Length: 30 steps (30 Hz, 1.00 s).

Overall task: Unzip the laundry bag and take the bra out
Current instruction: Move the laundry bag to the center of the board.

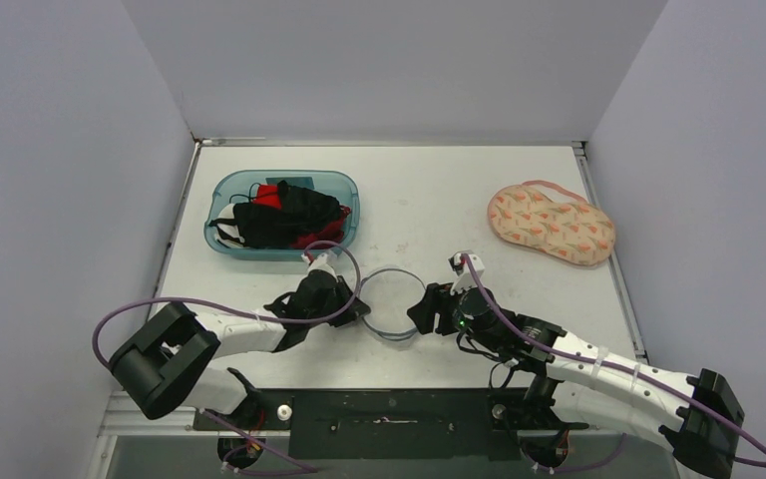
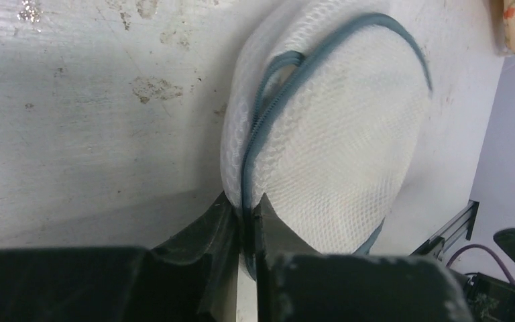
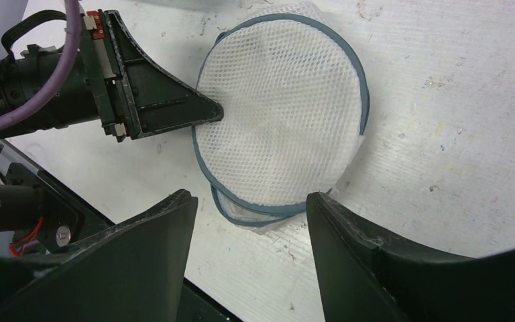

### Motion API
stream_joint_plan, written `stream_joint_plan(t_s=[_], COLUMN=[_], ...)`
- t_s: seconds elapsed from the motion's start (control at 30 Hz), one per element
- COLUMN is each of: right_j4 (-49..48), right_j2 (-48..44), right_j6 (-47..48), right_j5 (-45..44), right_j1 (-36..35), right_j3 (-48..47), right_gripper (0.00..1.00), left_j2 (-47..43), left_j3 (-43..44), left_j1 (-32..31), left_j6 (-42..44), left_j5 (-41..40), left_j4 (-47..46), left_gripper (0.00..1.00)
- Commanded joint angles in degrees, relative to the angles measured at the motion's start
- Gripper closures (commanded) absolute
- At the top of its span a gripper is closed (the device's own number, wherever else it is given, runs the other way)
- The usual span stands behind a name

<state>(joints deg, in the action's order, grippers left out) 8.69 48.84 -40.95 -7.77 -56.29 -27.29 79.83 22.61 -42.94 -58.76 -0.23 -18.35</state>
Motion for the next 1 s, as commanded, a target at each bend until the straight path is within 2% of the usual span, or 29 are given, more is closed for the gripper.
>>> stream_joint_plan(t_s=[0.0,0.13,0.3,0.43,0.63,0.7,0.8,0.97], right_j4=[-1.3,-1.8,-2.5,-3.9,-6.2,-6.5,-6.9,-7.0], right_j2=[-0.1,0.5,0.9,1.4,4.3,5.0,5.4,4.5], right_j6=[1.0,1.7,2.2,2.6,3.5,3.9,4.3,4.4], right_j5=[-1.3,-0.9,-0.3,1.1,4.2,4.8,5.5,5.9], right_j1=[0.3,0.5,0.9,1.5,2.6,2.8,3.1,3.4], right_j3=[-1.9,-2.3,-2.5,-2.1,-1.9,-2.0,-1.6,-0.6], right_gripper=[0.39,0.39,0.40,0.40,0.41,0.41,0.41,0.41], left_j2=[-4.2,-10.0,-22.8,-39.1,-64.0,-67.2,-67.3,-61.9], left_j3=[-2.8,-6.0,-9.9,-13.5,-16.5,-16.3,-15.6,-15.8], left_j1=[1.0,2.2,5.0,7.9,11.2,12.5,14.4,19.0], left_j6=[-0.3,-0.9,-1.8,-4.0,-13.7,-16.1,-19.1,-21.2], left_j5=[0.1,-1.6,-6.5,-12.9,-25.2,-27.6,-29.8,-30.0], left_j4=[-3.6,-2.1,6.7,20.8,42.1,46.9,51.4,50.2], left_gripper=[1.00,1.00,1.00,1.00,1.00,1.00,1.00,1.00])
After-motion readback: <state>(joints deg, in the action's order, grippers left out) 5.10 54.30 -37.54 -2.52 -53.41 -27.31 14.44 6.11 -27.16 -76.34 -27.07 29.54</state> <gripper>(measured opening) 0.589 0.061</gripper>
